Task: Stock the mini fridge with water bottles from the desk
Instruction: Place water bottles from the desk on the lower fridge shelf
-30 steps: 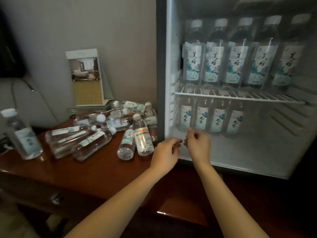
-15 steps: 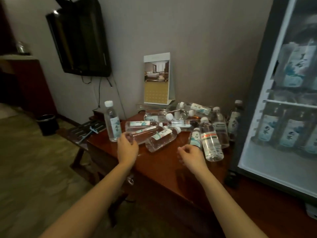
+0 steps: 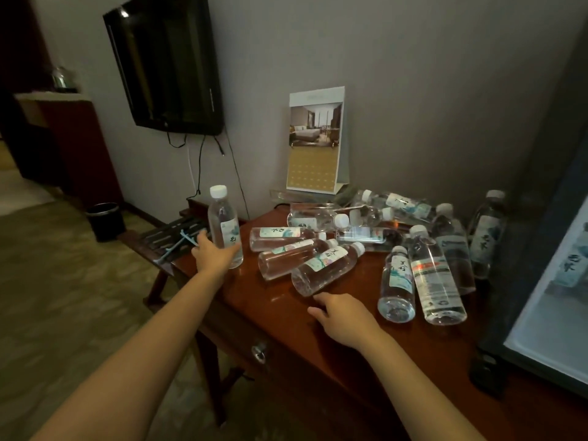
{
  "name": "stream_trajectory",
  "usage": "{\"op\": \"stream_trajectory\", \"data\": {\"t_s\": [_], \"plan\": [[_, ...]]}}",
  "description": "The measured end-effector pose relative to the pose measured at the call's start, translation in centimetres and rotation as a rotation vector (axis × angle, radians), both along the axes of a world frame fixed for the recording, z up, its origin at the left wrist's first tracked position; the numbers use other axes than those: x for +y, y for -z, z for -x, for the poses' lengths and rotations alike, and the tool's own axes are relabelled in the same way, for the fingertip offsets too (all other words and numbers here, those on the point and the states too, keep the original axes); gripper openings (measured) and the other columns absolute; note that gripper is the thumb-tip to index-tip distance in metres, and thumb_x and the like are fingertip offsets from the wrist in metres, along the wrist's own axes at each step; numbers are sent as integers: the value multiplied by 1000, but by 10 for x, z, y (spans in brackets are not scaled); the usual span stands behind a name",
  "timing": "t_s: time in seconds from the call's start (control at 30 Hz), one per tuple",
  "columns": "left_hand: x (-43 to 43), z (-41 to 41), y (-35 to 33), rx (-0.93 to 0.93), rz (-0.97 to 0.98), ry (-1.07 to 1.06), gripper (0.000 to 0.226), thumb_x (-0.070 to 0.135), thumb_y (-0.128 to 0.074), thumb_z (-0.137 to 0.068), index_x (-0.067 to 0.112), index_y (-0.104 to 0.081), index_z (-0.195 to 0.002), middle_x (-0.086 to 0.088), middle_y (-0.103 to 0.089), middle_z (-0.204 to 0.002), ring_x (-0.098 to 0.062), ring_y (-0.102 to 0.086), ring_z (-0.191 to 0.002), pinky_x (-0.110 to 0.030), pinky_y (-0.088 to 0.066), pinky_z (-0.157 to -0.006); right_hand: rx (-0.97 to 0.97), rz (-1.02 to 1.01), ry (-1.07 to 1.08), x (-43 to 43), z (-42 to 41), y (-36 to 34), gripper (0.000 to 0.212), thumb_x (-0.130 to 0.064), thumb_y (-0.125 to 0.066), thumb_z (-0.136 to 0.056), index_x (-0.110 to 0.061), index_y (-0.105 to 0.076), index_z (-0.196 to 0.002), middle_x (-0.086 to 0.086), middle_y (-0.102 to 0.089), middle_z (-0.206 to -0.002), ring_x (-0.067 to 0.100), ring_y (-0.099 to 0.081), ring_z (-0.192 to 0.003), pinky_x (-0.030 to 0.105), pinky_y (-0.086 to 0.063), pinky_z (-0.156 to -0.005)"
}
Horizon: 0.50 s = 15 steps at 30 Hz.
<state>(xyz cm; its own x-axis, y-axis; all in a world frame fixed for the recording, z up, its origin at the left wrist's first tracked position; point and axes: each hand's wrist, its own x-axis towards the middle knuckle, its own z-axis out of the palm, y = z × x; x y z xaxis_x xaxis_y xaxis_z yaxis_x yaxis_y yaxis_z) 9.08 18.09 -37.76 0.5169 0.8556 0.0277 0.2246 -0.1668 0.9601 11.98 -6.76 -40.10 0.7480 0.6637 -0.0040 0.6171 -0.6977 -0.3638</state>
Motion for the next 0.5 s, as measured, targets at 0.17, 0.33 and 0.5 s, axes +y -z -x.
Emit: {"op": "stream_trajectory", "data": {"t_s": [0.17,0.33,0.5], "plan": [[10,-24,-13,-170,134,31,85,19,-74,-77,24,-21,-144,-13,-32,-146,-36,-35,-132,-54,-34,-106,11,70,-57,-4,-7,-3,47,-42,-43,-96,-18,-44,-137,5,-57,-131,25,-54,-116,38,-46,-95],[3,-20,-8,-206,31,-1,68,20,-69,-82,23,-28,-135,-13,-42,-139,-34,-44,-126,-50,-42,-100,-57,117,-49,-2,-3,-1,46,-44,-44,-95,-17,-47,-133,8,-60,-124,28,-55,-113,41,-48,-90],[-25,12,9,-39,-455,85,57,32,-74,-75,19,-41,-120,-8,-58,-118,-28,-55,-107,-37,-44,-82,-77,119,-33,0,4,0,44,-44,-44,-95,-15,-49,-129,10,-62,-118,29,-57,-109,41,-50,-87]]}}
